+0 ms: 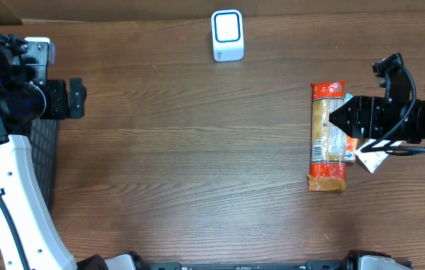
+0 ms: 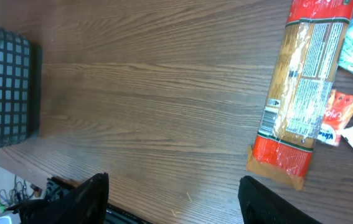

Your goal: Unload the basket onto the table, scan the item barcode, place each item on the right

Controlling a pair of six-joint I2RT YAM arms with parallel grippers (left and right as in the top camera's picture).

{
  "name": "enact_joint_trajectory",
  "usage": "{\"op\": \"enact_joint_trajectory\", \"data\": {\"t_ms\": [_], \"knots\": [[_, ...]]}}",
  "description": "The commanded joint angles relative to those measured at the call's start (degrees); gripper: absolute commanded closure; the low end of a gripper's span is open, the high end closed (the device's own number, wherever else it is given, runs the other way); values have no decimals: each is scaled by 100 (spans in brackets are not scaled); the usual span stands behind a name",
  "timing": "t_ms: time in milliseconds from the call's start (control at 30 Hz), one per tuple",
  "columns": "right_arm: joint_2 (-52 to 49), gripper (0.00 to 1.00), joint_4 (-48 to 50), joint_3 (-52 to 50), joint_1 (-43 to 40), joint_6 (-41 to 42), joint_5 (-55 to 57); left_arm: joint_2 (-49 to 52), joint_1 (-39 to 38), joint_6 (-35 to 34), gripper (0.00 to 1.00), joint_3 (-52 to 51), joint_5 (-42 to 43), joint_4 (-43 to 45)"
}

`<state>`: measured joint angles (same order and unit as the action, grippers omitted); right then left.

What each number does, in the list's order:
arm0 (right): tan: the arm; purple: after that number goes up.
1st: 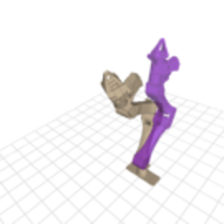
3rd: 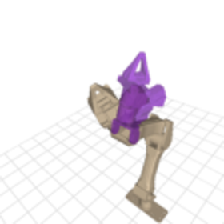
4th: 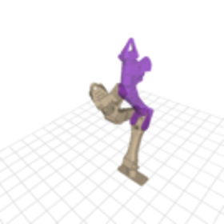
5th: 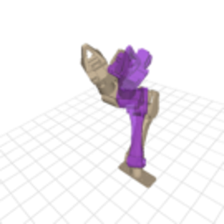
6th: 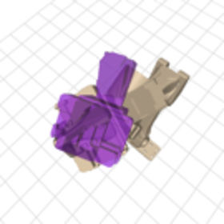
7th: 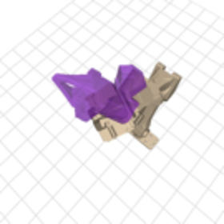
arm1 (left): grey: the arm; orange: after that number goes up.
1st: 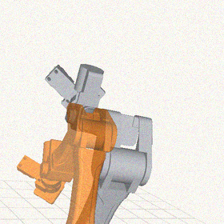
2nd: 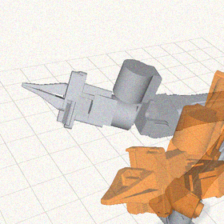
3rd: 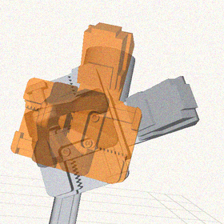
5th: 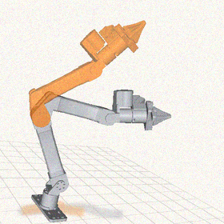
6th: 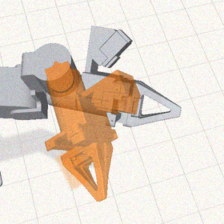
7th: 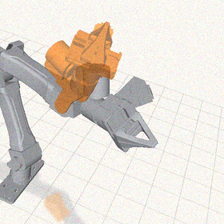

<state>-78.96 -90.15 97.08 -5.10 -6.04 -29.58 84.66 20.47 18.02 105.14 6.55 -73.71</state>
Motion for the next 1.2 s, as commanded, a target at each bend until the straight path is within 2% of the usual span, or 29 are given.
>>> {"op": "enact_joint_trajectory", "data": {"t_ms": [0, 1167], "knots": [[111, 31, -24, 76, 26, -33, -28, 35, 15, 63, 0, -2, -37, 17], [111, 31, -155, 76, 26, -42, -267, 35, 15, 66, 0, -2, -37, 17]]}}
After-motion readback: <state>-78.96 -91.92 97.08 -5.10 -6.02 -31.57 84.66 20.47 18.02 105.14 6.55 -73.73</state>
